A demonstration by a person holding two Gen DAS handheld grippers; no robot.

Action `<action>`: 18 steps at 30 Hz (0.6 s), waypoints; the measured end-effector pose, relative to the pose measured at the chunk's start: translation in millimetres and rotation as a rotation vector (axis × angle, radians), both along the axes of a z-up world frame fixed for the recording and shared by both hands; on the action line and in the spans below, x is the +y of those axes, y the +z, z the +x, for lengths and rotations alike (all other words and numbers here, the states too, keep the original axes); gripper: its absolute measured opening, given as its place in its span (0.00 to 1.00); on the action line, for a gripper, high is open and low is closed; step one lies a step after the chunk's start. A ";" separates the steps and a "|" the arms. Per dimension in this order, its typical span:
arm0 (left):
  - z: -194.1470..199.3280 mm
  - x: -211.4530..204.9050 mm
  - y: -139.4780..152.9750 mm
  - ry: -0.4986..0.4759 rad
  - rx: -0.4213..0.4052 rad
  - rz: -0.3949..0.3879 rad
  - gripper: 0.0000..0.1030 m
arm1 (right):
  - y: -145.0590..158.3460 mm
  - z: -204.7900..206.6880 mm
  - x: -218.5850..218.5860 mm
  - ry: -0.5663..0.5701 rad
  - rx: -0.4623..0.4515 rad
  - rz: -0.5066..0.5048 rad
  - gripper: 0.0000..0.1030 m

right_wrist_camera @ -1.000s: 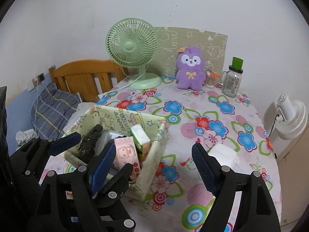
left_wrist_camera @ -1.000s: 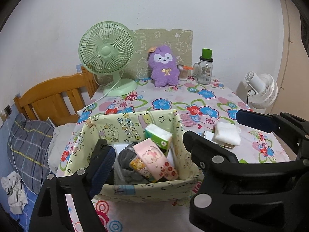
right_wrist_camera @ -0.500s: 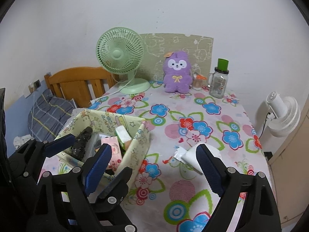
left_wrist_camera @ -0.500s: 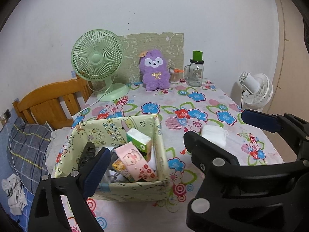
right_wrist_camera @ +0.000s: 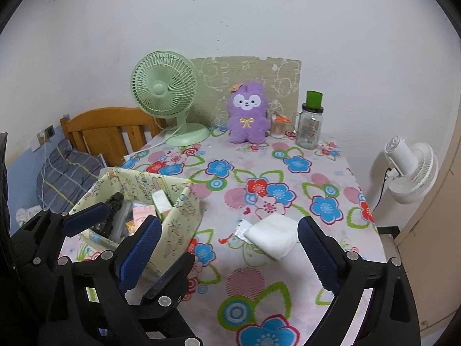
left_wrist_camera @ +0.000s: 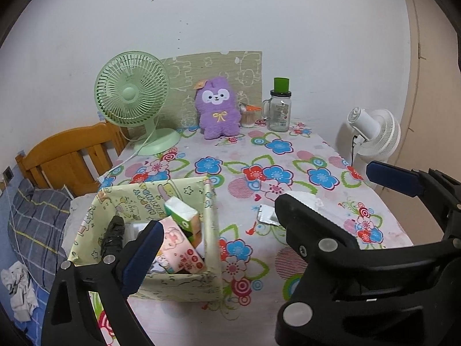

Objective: Organize soft objects
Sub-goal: 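Withdraw both tools from the storage box toward the white cloth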

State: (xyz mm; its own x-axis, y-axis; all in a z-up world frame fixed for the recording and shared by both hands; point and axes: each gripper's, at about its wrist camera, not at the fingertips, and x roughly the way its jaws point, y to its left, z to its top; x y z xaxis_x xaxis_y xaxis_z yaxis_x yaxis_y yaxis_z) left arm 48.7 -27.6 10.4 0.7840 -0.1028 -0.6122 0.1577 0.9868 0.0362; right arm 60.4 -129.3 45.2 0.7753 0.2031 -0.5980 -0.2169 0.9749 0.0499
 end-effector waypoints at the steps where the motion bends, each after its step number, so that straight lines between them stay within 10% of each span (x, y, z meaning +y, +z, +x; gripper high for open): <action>1: 0.5 -1.7 -0.1 -0.001 0.000 -0.001 0.96 | 0.0 -0.2 -2.7 -0.004 -0.001 0.001 0.95; 18: 15.2 -37.6 -11.0 -0.031 0.036 -0.014 0.96 | -8.9 8.0 -36.5 -0.024 -0.018 -0.013 0.95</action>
State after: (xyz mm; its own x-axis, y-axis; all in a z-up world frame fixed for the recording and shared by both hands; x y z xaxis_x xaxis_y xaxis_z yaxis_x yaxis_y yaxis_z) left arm 63.9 -65.3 -0.6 0.7575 -0.1354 -0.6386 0.1892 0.9818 0.0163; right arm 68.4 -165.8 36.3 0.7906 0.1766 -0.5863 -0.1943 0.9804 0.0334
